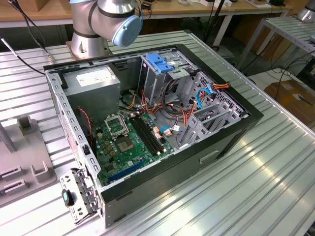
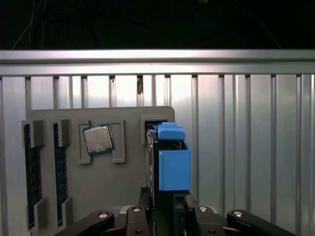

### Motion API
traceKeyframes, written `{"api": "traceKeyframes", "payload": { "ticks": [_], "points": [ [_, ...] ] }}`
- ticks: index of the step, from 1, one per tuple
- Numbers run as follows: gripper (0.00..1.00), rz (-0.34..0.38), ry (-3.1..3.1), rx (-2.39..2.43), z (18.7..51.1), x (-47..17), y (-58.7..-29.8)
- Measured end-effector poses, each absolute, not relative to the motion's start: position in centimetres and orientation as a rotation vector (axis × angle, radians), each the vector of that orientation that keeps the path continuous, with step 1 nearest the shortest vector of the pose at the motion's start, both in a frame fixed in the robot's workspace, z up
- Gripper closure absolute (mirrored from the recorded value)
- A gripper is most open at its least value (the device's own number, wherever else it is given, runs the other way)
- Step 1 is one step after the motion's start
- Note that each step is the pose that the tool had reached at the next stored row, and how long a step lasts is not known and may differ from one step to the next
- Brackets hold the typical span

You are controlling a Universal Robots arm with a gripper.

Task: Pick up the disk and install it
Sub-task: 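Pick up the disk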

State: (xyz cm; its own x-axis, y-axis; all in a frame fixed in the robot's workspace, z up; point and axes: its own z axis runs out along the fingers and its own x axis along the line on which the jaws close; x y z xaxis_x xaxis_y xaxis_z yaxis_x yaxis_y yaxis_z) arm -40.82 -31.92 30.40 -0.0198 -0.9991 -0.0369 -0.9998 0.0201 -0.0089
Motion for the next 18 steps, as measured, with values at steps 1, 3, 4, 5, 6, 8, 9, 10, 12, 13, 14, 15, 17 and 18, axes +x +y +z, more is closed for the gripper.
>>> {"api": "traceKeyframes", "payload": {
  "ticks": [1,3,4,5,6,8,9,10,12,13,14,15,17,18],
  "points": [
    [0.64,0.030,2.220,-2.176,30.40,-40.82,-31.92],
    [0.64,0.030,2.220,-2.176,30.40,-40.82,-31.92],
    [0.64,0.030,2.220,-2.176,30.42,-40.82,-31.92],
    [0.64,0.030,2.220,-2.177,30.59,-40.82,-31.92],
    [0.64,0.029,2.221,-2.177,30.74,-40.82,-31.92],
    [0.64,0.028,2.221,-2.177,30.78,-40.82,-31.92],
    [0.64,0.028,2.221,-2.177,30.79,-40.82,-31.92],
    [0.64,0.028,2.221,-2.177,30.79,-40.82,-31.93],
    [0.64,0.028,2.221,-2.177,30.79,-40.82,-31.94],
    [0.65,0.028,2.221,-2.177,30.79,-40.82,-31.94],
    [0.65,0.028,2.221,-2.177,30.79,-40.82,-31.95],
    [0.65,0.028,2.221,-2.177,30.79,-40.82,-31.95],
    [0.65,0.028,2.221,-2.177,30.79,-40.82,-31.96],
    [0.65,0.028,2.221,-2.177,30.79,-40.82,-31.96]
  ]
}}
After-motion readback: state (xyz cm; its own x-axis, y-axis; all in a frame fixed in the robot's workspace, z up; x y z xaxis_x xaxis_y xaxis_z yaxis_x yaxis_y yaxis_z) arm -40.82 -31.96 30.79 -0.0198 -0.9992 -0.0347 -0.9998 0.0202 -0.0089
